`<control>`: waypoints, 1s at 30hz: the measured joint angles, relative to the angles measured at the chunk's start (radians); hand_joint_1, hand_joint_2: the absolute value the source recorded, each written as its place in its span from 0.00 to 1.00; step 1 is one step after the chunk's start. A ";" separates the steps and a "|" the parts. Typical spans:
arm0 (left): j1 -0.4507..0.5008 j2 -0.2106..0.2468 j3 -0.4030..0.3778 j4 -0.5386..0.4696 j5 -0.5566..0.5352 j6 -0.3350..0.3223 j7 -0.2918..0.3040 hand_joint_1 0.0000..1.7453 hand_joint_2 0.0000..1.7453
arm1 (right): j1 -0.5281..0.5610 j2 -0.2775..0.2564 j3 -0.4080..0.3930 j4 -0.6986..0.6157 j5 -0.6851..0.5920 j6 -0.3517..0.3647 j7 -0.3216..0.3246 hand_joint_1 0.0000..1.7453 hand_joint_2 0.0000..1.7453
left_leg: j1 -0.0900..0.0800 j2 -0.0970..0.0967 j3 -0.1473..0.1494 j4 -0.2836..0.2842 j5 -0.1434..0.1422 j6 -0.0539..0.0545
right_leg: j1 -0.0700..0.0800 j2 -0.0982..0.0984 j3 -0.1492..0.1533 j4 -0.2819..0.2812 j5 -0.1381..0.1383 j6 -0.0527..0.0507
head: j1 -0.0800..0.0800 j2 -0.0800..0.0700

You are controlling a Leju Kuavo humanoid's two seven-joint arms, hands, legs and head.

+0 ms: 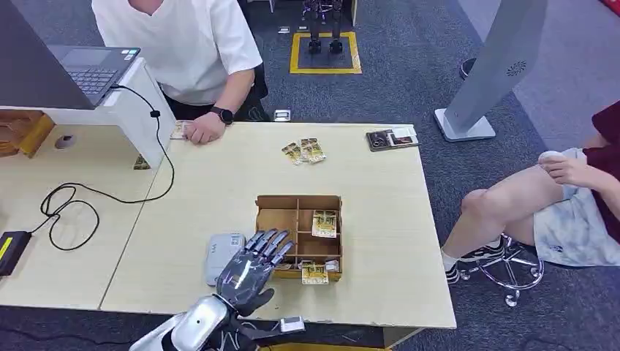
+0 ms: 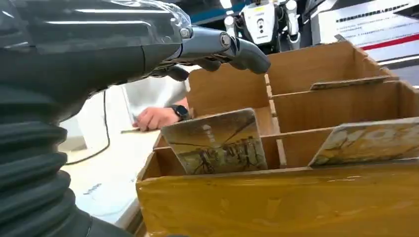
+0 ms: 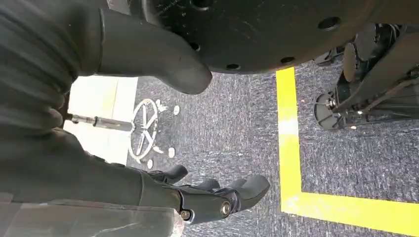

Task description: Pass the card to the sensor for recognition and then transmit it.

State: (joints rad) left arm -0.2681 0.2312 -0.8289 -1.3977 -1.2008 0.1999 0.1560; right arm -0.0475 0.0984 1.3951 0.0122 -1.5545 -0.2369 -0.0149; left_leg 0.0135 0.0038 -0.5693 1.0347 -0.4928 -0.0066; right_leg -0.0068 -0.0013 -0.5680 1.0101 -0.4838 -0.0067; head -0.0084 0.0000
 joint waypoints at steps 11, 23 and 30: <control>0.005 -0.016 0.000 0.026 0.002 0.001 0.025 1.00 1.00 | 0.000 -0.002 0.002 -0.002 0.000 0.000 0.002 0.00 1.00 | 0.000 0.000 0.000 0.000 0.000 0.000 | 0.000 0.000 0.000 0.000 0.000 0.000 | 0.000 0.000; 0.019 -0.041 0.000 0.026 0.043 0.030 0.031 1.00 1.00 | 0.000 -0.002 0.001 -0.002 0.000 0.000 0.002 0.00 1.00 | 0.000 0.000 0.000 0.000 0.000 0.000 | 0.000 0.000 0.000 0.000 0.000 0.000 | 0.000 0.000; 0.034 -0.046 0.000 0.026 0.079 0.057 0.010 1.00 1.00 | 0.000 -0.002 0.001 -0.002 0.000 0.000 0.002 0.00 1.00 | 0.000 0.000 0.000 0.000 0.000 0.000 | 0.000 0.000 0.001 0.000 0.000 0.000 | 0.000 0.000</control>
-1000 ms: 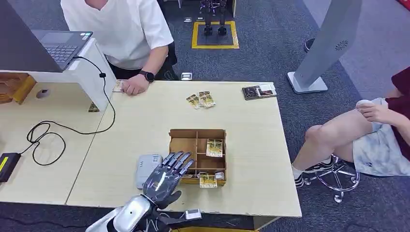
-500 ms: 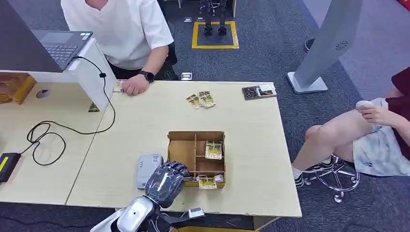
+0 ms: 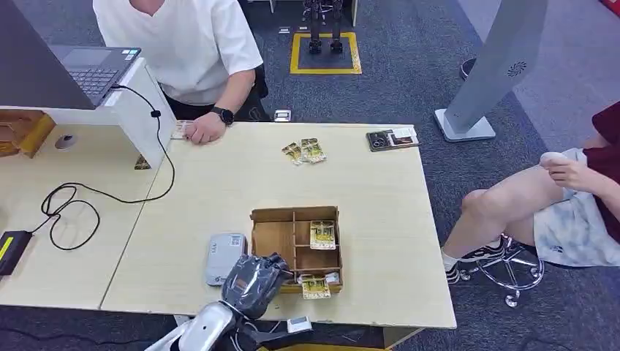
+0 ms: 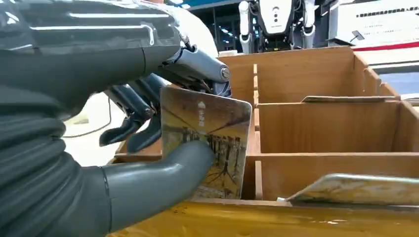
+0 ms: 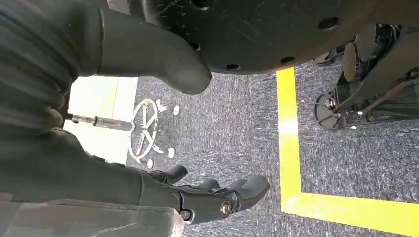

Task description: Pass the card to the sensor for recognition and then transmit it.

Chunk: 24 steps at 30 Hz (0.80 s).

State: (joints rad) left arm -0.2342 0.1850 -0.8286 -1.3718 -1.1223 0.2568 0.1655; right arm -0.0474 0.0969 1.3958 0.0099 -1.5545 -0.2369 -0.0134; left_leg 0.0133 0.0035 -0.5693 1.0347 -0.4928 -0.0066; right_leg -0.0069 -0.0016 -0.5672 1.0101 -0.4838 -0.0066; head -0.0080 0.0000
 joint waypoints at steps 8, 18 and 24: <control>0.013 0.000 0.001 0.000 0.006 0.027 -0.010 1.00 1.00 | 0.000 0.000 0.000 0.000 0.000 0.000 -0.001 0.00 1.00 | 0.000 0.000 0.000 0.000 0.000 0.000 | 0.000 0.000 0.000 0.000 0.000 0.000 | 0.000 0.000; 0.044 -0.001 0.011 -0.003 0.007 0.088 -0.031 1.00 1.00 | 0.000 0.000 0.000 0.000 0.000 -0.001 -0.003 0.00 1.00 | 0.000 0.000 0.000 0.000 0.000 0.000 | 0.000 0.000 0.000 0.000 0.000 0.000 | 0.000 0.000; 0.055 -0.001 0.023 -0.003 0.007 0.103 -0.036 1.00 1.00 | 0.001 0.000 0.000 0.000 0.000 -0.002 -0.004 0.00 1.00 | 0.000 0.000 0.000 0.000 0.000 0.000 | 0.000 0.000 0.000 0.000 0.000 0.000 | 0.000 0.000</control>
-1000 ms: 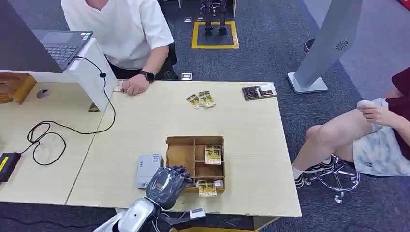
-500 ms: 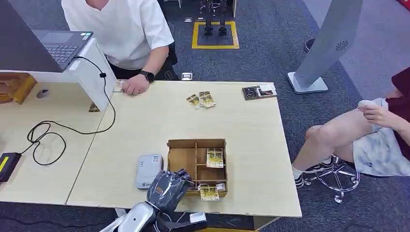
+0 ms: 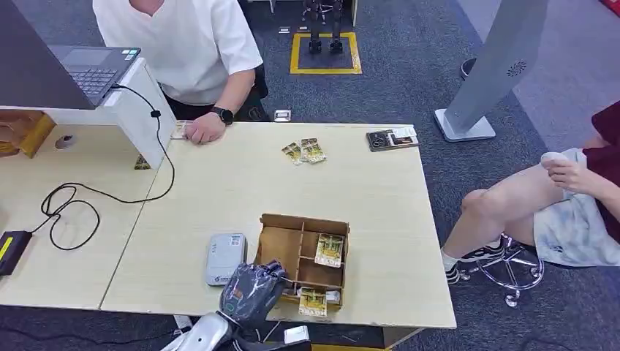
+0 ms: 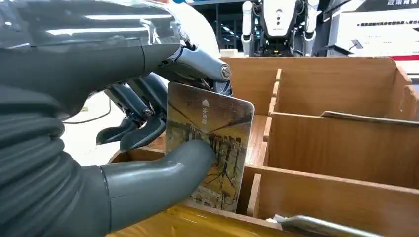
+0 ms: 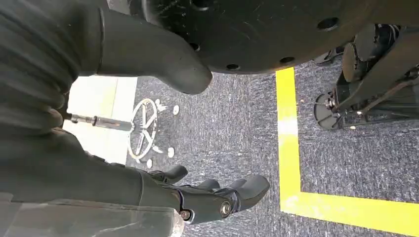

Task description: Pass the card to the sensor for recognition and then transmit it.

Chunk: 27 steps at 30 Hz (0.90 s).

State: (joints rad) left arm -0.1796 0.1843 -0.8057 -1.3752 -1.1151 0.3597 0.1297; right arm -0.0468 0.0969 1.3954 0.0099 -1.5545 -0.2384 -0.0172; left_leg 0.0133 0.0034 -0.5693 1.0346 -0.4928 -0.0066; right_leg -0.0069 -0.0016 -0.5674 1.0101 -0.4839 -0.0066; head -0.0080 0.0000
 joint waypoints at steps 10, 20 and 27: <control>0.010 0.000 0.011 0.000 -0.002 0.018 -0.008 1.00 1.00 | 0.000 0.000 0.000 0.000 0.000 0.000 0.000 0.00 1.00 | 0.000 0.000 0.000 0.000 0.000 0.000 | 0.000 0.000 0.000 0.000 0.000 0.000 | 0.000 0.000; 0.019 0.000 0.026 0.000 0.000 0.032 -0.017 1.00 1.00 | 0.000 0.000 0.000 0.000 0.000 0.000 0.000 0.00 1.00 | 0.000 0.000 0.000 0.000 0.000 0.000 | 0.000 0.000 0.000 0.000 0.000 0.000 | 0.000 0.000; 0.020 0.000 0.027 0.000 0.005 0.039 -0.018 1.00 1.00 | 0.000 0.000 0.000 0.000 0.000 -0.001 0.000 0.00 1.00 | 0.000 0.000 0.000 0.000 0.000 0.000 | 0.000 0.000 0.000 0.000 0.000 0.000 | 0.000 0.000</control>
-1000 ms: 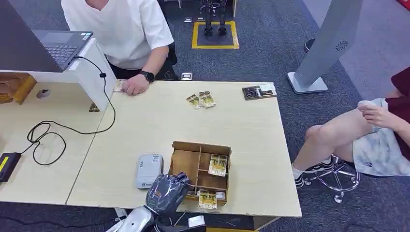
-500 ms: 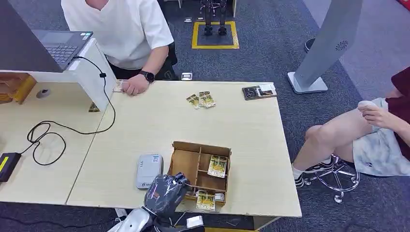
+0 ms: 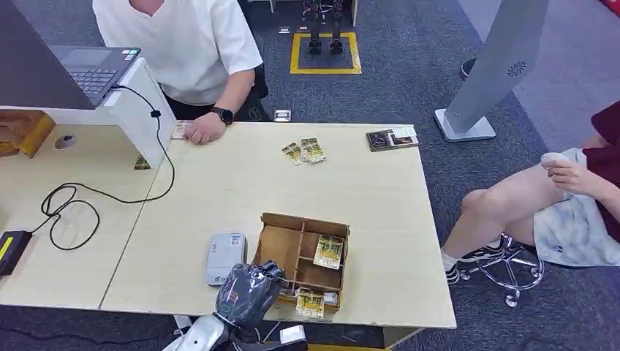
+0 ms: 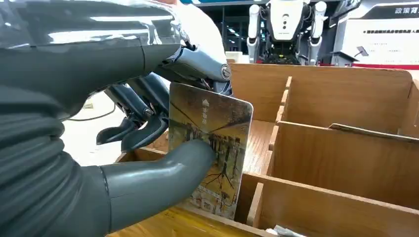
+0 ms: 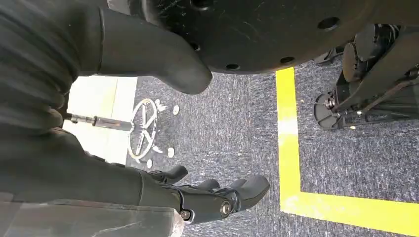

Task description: Pass the card to the sensor for recognition and then transmit it.

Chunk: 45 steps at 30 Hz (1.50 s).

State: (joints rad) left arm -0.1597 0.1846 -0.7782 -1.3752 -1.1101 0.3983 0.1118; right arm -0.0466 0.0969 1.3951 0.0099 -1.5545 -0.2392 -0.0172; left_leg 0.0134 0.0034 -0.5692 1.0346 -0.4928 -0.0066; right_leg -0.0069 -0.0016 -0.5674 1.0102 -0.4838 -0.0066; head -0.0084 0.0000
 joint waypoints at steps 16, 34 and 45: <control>0.024 -0.011 0.027 -0.027 0.035 0.131 -0.037 1.00 1.00 | 0.000 0.000 -0.003 0.000 0.000 -0.002 0.000 0.00 1.00 | 0.000 0.000 0.000 0.000 0.000 0.000 | 0.000 0.000 0.000 0.000 0.000 0.000 | 0.000 0.000; 0.087 -0.088 0.146 -0.113 0.137 0.272 -0.212 1.00 1.00 | 0.001 0.000 -0.014 -0.006 0.000 -0.020 -0.002 0.00 1.00 | 0.000 0.000 0.000 0.000 0.000 0.000 | 0.000 0.000 0.000 0.000 0.000 0.000 | 0.000 0.000; 0.016 -0.123 0.209 -0.122 0.303 0.271 -0.232 1.00 1.00 | 0.001 0.000 -0.014 -0.012 0.001 -0.030 -0.003 0.00 1.00 | 0.000 0.000 0.000 0.000 0.000 0.000 | 0.000 0.000 0.000 0.000 0.000 0.000 | 0.000 0.000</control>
State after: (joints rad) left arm -0.1437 0.0614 -0.5692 -1.4973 -0.8067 0.6695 -0.1198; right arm -0.0459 0.0973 1.3806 -0.0019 -1.5534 -0.2693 -0.0198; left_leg 0.0133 0.0033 -0.5690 1.0348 -0.4925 -0.0068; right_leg -0.0069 -0.0018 -0.5674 1.0102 -0.4837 -0.0066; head -0.0084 0.0000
